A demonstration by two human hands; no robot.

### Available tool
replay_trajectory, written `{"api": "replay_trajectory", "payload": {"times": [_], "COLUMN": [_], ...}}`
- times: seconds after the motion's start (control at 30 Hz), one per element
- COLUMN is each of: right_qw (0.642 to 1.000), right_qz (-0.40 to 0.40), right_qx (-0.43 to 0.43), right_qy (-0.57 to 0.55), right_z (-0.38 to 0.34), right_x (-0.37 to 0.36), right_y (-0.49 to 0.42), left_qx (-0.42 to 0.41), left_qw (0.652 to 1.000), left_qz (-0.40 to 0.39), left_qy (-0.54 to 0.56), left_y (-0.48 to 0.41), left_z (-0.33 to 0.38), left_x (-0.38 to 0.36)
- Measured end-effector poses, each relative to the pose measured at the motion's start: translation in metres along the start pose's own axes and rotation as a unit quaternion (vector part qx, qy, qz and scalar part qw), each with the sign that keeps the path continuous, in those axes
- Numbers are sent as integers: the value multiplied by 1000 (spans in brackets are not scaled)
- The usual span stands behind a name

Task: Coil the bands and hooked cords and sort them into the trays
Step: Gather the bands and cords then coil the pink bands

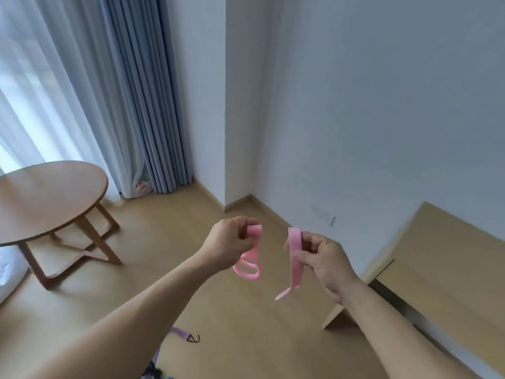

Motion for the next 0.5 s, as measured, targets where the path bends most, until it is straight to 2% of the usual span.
{"api": "replay_trajectory", "payload": {"times": [0.17,0.33,0.5], "right_qw": [994,985,979], "right_qz": [88,113,150], "right_qx": [15,31,49], "right_qy": [55,127,130], "right_z": [19,39,59], "right_x": [70,145,224], "right_y": [14,38,62], "left_qx": [-45,-67,-117], "left_qw": [998,996,989], "left_qz": [-33,-61,-77], "left_qy": [-3,-7,-38], "left_y": [-20,-27,-35], "left_z": [47,96,148], "left_x": [-58,-136,-208]}}
Point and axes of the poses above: each hand's wrist, its own y-axis away from the middle knuckle, its own x-axis out of the back of the hand, z = x × y, the point moved 6 cm from there along -y, towards the middle knuckle, and after that the axes turned 14 degrees about -x, right-handed, at the moved point
